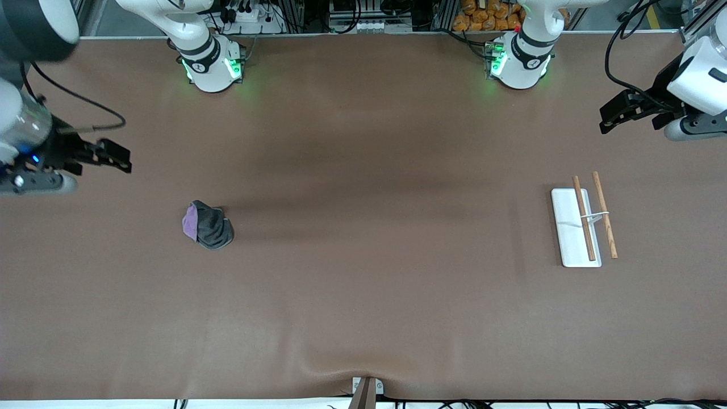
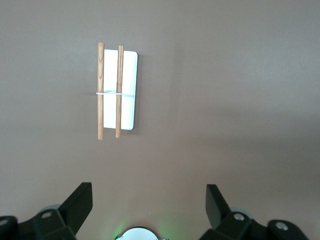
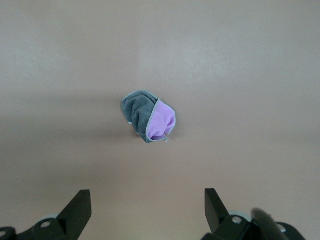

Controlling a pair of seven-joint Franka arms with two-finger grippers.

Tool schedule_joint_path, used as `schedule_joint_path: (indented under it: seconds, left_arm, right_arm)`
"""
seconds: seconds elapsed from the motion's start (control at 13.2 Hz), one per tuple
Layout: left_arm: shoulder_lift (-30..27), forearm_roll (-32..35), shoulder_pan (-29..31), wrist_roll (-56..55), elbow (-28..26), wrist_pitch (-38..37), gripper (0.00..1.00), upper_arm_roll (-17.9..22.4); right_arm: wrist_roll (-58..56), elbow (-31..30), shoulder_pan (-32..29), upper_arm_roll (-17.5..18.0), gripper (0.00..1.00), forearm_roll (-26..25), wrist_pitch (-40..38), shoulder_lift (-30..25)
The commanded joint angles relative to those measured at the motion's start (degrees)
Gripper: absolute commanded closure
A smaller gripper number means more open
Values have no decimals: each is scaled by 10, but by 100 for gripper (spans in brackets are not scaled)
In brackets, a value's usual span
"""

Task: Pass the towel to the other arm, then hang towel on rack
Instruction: 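Reach the right gripper down to the crumpled grey towel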

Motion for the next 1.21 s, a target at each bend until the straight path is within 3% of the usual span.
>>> schedule_joint_path:
  seconds: [0.0, 0.45, 0.61, 1.14]
  left_arm:
    - [1, 6, 2, 11, 4, -8, 0, -2]
    - [6, 7, 3, 11, 5, -6, 0, -2]
    - [6, 7, 2, 11, 5, -7, 0, -2]
    - [6, 8, 3, 12, 3, -7, 0, -2]
  right_arm:
    - [2, 8, -12, 4, 0, -5, -10, 27]
    - [9, -28, -52, 5, 0, 3, 75, 161]
    - [9, -28, -71, 4, 0, 45, 93, 198]
    - [57, -31, -71, 5, 0, 95, 157, 268]
